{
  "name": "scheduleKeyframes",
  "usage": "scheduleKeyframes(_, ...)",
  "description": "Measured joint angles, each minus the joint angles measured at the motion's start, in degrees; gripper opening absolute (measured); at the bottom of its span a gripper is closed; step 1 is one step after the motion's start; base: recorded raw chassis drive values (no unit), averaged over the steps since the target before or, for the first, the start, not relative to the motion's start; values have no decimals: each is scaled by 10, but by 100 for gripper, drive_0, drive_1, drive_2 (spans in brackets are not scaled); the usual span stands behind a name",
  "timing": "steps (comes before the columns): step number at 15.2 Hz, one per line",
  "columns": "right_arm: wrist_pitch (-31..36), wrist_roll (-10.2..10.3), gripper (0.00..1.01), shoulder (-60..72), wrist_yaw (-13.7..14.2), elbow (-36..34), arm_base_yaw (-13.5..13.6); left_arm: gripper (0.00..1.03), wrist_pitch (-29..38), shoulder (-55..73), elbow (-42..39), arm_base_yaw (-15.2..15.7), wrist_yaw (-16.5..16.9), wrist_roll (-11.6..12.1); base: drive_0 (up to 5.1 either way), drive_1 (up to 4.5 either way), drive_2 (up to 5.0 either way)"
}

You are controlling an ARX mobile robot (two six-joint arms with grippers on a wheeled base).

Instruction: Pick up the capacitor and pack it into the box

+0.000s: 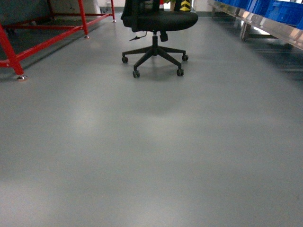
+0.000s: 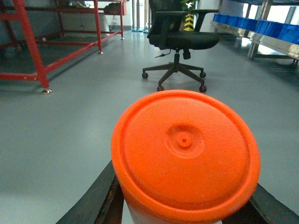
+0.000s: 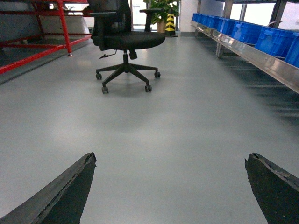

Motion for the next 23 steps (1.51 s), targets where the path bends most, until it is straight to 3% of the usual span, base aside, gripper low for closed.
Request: scheduleKeyframes(23,-3,0,98,0,0,0,0,44,0,0,0,0,0,0,-503,242,242)
